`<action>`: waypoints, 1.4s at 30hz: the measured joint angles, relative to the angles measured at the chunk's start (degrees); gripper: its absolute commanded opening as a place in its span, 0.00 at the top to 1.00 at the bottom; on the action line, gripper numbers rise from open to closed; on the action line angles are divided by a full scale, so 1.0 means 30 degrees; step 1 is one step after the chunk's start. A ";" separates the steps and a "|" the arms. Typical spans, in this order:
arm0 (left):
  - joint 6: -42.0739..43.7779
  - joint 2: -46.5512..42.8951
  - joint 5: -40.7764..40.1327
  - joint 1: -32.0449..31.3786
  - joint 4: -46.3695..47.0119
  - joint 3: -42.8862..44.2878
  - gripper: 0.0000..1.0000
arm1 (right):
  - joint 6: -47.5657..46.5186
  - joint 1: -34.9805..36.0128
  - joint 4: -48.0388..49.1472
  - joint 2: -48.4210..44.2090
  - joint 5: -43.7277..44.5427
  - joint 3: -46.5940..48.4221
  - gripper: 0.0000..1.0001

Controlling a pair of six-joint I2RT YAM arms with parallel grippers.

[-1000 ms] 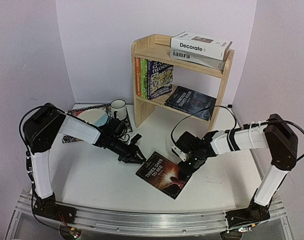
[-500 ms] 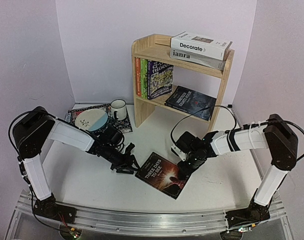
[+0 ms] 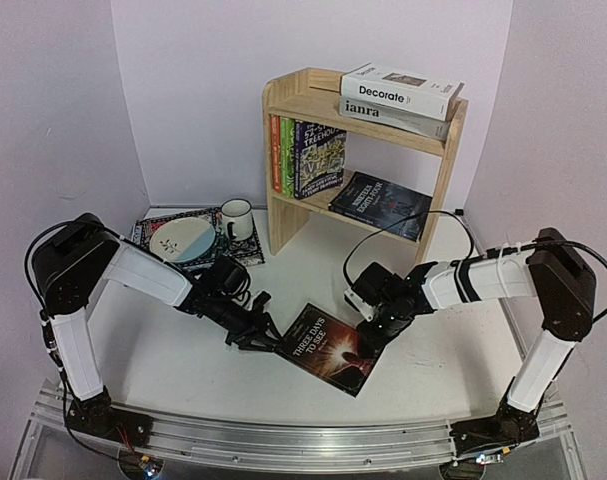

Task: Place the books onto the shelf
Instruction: Pick up the book at the center of the board.

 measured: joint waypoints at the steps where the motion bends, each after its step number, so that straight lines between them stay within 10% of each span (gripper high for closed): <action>1: -0.0143 0.0026 0.0033 0.0023 0.0209 -0.0085 0.70 | 0.0002 -0.0028 0.0033 -0.0029 0.0028 -0.0046 1.00; 42: -0.8011 0.0375 0.3790 0.0650 1.3997 -0.2827 0.59 | 0.1671 -0.0071 0.2490 -0.0440 -0.1756 -0.1027 1.00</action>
